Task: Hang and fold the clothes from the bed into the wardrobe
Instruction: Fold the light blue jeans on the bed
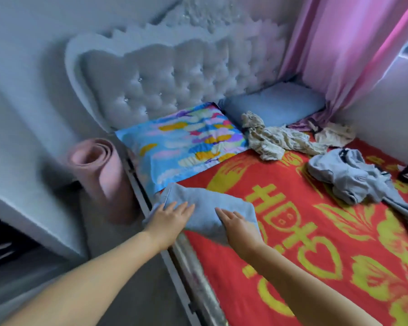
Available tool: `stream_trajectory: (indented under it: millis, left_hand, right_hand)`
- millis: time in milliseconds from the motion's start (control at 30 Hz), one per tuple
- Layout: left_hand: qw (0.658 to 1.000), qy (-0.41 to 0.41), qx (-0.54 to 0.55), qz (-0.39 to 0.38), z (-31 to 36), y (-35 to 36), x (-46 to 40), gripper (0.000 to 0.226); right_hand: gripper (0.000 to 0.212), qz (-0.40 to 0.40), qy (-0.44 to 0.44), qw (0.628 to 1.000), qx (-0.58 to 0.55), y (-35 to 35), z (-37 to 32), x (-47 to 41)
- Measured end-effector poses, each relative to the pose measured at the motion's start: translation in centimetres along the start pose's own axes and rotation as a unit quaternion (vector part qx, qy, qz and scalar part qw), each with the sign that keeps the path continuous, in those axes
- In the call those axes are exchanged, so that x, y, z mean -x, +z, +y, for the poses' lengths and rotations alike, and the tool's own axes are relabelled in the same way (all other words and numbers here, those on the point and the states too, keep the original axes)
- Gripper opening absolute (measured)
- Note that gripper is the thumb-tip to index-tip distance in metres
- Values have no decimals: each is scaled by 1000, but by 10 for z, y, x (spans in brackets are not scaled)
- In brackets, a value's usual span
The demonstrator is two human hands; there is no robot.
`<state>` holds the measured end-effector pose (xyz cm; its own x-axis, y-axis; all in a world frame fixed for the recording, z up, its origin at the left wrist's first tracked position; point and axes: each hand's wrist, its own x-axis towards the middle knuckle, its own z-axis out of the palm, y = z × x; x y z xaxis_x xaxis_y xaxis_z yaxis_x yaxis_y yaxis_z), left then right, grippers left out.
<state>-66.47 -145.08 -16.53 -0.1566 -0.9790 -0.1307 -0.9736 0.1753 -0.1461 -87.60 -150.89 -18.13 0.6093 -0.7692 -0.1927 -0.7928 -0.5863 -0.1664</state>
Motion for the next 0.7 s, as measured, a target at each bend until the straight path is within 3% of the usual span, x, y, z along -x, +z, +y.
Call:
stream_trajectory:
  millis: [67,167,267,467,600,700]
  left_hand:
    - [999,-17,9,27,-35,-9,48,70]
    - [991,-130,34,29,-101,15,148,63]
    - [971,-233,45,-34,-168,50,257,62]
    - [928,-357,22,-105,-273,78,476,55]
    - [909,-407,31,-84,-311,85,552,58]
    - [889,-434,58,-132,-336,113,586,54]
  right_hand:
    - [71,-8,-47,999,11,-2,-53,-14]
    - [73,-23,-127,991,39,4,-164,-35]
    - [77,-45,-199,977,60,23,-290,-44]
    - [89,-51,-351,932,74,72,-533,-38]
    - [75,-58,-398,911,89,89,-623,-43]
    - [65,-76,-432,893,105,101,-675,-56]
